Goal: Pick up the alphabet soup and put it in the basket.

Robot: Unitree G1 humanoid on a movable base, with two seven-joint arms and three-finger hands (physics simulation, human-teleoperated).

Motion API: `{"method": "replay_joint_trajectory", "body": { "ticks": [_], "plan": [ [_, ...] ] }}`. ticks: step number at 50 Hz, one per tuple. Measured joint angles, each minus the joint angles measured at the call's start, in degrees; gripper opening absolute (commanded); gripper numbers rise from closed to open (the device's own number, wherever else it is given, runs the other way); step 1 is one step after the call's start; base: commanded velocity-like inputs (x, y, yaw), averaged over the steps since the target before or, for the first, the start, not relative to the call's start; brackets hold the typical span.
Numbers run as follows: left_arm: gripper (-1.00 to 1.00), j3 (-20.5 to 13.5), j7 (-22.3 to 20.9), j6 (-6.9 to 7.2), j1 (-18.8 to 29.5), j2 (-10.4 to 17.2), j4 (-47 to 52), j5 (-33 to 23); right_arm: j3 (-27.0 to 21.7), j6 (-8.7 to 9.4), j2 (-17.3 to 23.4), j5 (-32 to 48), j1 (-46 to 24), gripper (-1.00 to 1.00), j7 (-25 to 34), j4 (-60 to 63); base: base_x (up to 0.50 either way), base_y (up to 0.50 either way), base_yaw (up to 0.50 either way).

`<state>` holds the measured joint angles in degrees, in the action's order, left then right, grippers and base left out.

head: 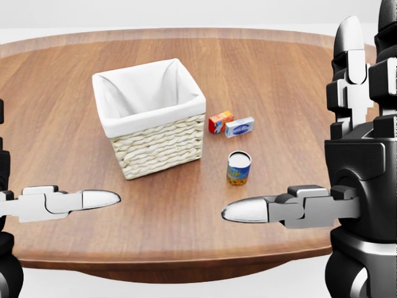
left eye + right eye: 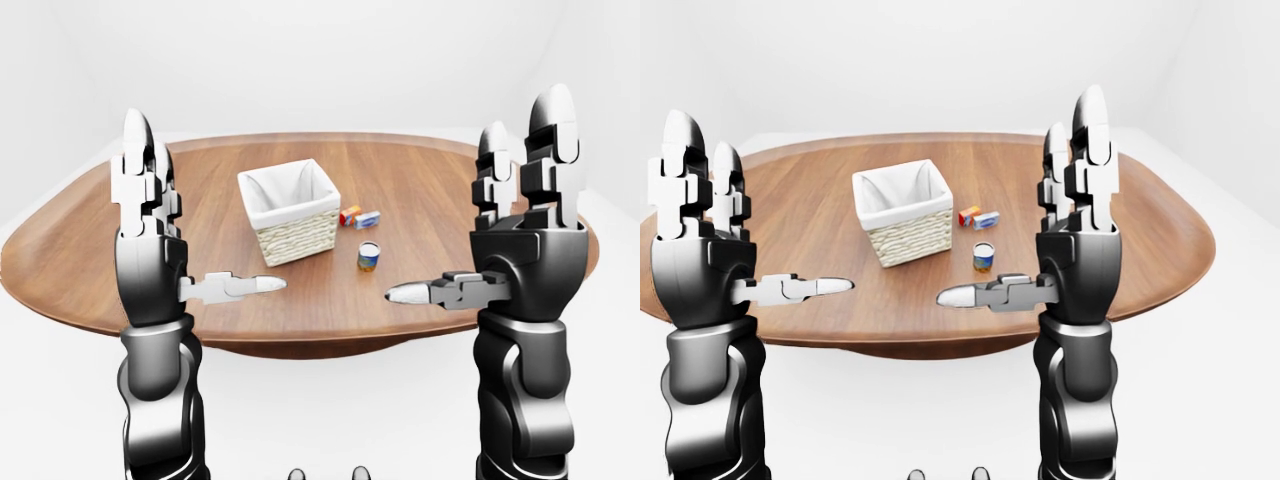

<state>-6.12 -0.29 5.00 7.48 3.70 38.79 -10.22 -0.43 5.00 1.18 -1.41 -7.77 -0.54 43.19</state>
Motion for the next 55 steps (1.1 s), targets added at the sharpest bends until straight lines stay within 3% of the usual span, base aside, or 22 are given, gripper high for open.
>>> {"method": "replay_joint_trajectory", "body": {
  "ticks": [43,47,55],
  "plan": [
    [1.00,0.2,-0.3,0.00,0.4,0.0,-0.1,0.0,1.8,0.00,-0.5,2.3,0.3,1.00,0.8,0.3,0.49,0.00,0.00],
    [1.00,0.2,-0.4,0.00,0.1,-0.1,0.1,0.1,3.2,0.00,3.9,9.0,-2.2,1.00,5.9,-3.5,0.00,0.00,0.00],
    [1.00,0.2,-0.4,0.00,-0.2,-0.1,0.5,0.1,2.2,0.00,6.4,23.8,-6.0,1.00,17.7,-9.4,0.00,0.00,0.00]
  ]
}}
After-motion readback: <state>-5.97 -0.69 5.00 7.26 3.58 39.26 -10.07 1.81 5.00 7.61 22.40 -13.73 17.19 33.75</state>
